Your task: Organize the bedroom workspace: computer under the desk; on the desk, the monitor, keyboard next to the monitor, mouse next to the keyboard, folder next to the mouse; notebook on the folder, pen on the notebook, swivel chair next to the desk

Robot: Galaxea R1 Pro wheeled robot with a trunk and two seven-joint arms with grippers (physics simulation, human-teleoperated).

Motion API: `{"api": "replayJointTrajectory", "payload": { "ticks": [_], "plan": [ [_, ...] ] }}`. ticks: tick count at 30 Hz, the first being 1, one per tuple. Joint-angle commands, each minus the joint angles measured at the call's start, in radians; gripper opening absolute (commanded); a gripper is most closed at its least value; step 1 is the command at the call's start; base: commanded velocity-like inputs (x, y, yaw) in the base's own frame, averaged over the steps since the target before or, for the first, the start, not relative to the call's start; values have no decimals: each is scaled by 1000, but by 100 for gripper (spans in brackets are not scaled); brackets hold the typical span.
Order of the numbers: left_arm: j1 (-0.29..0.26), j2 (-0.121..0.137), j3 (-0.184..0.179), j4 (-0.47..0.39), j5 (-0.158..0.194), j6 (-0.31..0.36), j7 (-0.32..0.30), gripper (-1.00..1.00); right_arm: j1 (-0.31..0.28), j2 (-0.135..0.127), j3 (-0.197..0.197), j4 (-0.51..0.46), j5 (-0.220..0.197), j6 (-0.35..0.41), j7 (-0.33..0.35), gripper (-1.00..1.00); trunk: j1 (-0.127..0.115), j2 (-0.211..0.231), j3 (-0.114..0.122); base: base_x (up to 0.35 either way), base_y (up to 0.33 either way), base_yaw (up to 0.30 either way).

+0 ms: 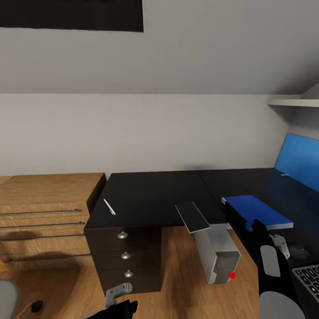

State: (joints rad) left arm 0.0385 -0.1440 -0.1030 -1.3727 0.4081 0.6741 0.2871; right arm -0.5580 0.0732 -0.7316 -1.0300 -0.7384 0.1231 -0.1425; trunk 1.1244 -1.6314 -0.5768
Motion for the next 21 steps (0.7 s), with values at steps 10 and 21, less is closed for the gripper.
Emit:
{"api": "replayJointTrajectory", "payload": {
  "ticks": [10,21],
  "plan": [
    [0,1,0,0,9,-1,11,100,0,-4,-5,10,-3,8,-42,-100,39,-71,-32,0,0,0],
    [0,1,-1,3,9,-1,10,100,0,-4,-5,9,-2,9,-42,-100,42,-78,-36,0,0,0]
  ]
}}
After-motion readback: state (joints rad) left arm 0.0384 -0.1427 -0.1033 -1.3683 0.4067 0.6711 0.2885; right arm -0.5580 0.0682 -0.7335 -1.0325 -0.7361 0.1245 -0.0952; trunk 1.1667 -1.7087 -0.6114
